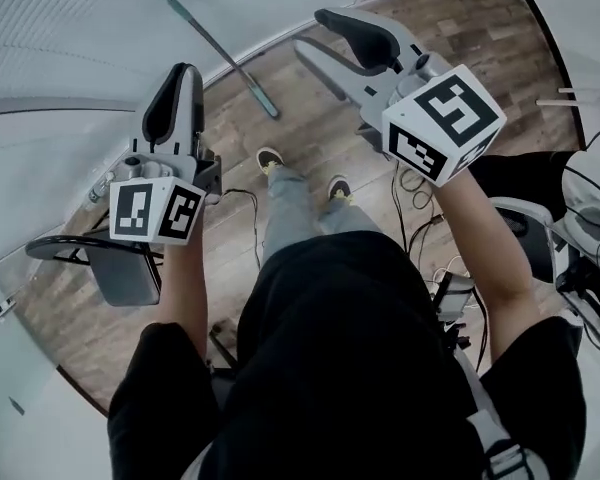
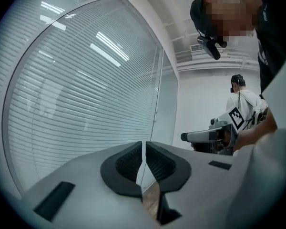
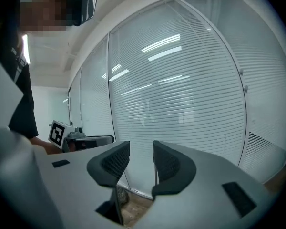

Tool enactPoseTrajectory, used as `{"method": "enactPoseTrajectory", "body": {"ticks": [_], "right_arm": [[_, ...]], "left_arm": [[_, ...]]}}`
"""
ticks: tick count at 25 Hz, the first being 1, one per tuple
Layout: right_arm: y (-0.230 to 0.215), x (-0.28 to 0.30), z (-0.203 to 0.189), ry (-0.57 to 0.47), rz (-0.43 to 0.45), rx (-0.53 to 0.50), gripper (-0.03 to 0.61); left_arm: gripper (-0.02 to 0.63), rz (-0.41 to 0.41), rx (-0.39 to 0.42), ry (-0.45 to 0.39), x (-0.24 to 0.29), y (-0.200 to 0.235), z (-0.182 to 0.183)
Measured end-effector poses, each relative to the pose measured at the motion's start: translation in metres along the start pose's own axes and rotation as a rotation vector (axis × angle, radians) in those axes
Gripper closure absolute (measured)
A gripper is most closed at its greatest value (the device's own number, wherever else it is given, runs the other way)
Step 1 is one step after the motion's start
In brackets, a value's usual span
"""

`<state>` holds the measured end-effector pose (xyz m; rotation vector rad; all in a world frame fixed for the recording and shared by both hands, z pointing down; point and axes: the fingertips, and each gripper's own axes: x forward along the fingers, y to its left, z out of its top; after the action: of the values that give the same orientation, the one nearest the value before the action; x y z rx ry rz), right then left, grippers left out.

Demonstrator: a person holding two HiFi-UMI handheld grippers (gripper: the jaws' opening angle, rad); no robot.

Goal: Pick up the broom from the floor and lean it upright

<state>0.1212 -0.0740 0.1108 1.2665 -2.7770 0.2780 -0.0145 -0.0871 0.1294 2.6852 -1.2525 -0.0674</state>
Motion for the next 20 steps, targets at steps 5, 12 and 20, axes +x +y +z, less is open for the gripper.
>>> {"method": "enactPoseTrajectory", "body": {"ticks": [5, 12, 20], "right_arm": [[0.023, -0.057, 0.009, -0.038, 0.008, -0.003, 0.414], [0.044, -0.109, 0.011, -0.068, 0.058, -0.012, 0.506], [0.056, -0.132, -0.008, -0.024, 0.100, 0.080, 0.560]], "left_arm": [[0.592, 0.053, 0.082, 0.026, -0.039, -0.060, 0.015], [0.592, 0.137, 0.115, 0.010, -0.097, -0.108, 0.019], [0.592, 0.276, 0.127, -0.023, -0.132, -0.104, 0.037]]}}
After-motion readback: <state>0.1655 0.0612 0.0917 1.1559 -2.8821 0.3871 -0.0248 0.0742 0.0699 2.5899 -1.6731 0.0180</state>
